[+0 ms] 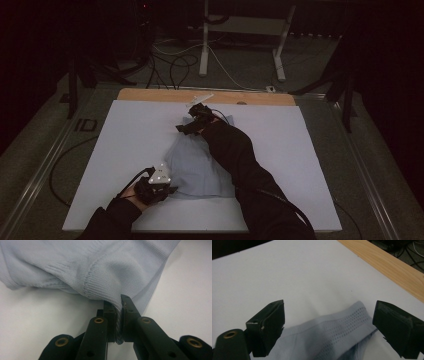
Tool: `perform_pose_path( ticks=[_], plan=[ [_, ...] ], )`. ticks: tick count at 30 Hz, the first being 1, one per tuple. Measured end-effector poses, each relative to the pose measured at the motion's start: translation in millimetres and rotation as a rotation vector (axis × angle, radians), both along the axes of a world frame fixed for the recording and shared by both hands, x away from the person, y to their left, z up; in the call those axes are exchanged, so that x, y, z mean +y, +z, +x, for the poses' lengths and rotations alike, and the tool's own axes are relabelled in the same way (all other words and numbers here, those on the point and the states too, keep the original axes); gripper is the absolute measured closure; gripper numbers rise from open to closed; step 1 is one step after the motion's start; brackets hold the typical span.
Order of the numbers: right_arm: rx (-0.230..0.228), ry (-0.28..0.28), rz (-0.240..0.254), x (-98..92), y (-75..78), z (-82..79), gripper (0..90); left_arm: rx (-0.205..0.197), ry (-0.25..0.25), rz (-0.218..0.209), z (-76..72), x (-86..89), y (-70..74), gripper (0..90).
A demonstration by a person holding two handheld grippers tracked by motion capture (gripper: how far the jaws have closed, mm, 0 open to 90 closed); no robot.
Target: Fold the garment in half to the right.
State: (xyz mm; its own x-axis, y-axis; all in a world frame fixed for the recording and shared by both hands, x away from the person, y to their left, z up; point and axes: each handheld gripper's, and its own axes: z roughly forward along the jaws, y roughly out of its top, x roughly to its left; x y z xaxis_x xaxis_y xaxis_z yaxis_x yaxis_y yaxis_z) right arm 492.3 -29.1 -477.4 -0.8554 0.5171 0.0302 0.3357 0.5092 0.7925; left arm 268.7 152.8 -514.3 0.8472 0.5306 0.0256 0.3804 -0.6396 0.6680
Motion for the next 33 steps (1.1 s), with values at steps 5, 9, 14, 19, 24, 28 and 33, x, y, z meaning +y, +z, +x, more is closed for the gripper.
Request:
perform_pose_path(
  ticks=[5, 9, 14, 19, 24, 28, 33],
  plan=[
    [-0.004, -0.031, -0.007, 5.1, 4.6, 5.0, 10.7, 0.003, 0.002, -0.027, -1.0, 1.0, 1.7, 86.3],
    [-0.001, -0.077, 0.001, 6.8, 6.1, 12.9, 10.6, -0.003, -0.006, -0.046, -1.6, 2.2, 4.5, 86.3],
    [0.026, -0.106, -0.019, 9.2, 2.3, 23.6, 10.9, 0.007, -0.006, -0.048, -1.4, 2.3, 3.7, 86.3],
    [0.070, -0.166, -0.070, 16.9, -4.8, 32.0, 19.3, 0.006, -0.004, -0.048, -1.9, 2.7, 3.8, 86.3],
    [0.099, -0.216, -0.126, 24.7, -10.6, 38.3, 28.7, 0.007, -0.005, -0.047, -1.7, 2.7, 3.8, 86.4],
    [0.117, -0.233, -0.170, 30.9, -16.2, 44.0, 32.1, 0.006, -0.010, -0.048, -2.1, 2.8, 4.4, 86.3],
    [0.131, -0.248, -0.207, 38.0, -23.5, 48.6, 38.7, 0.007, -0.012, -0.046, -2.3, 3.2, 4.4, 86.3]
  ],
)
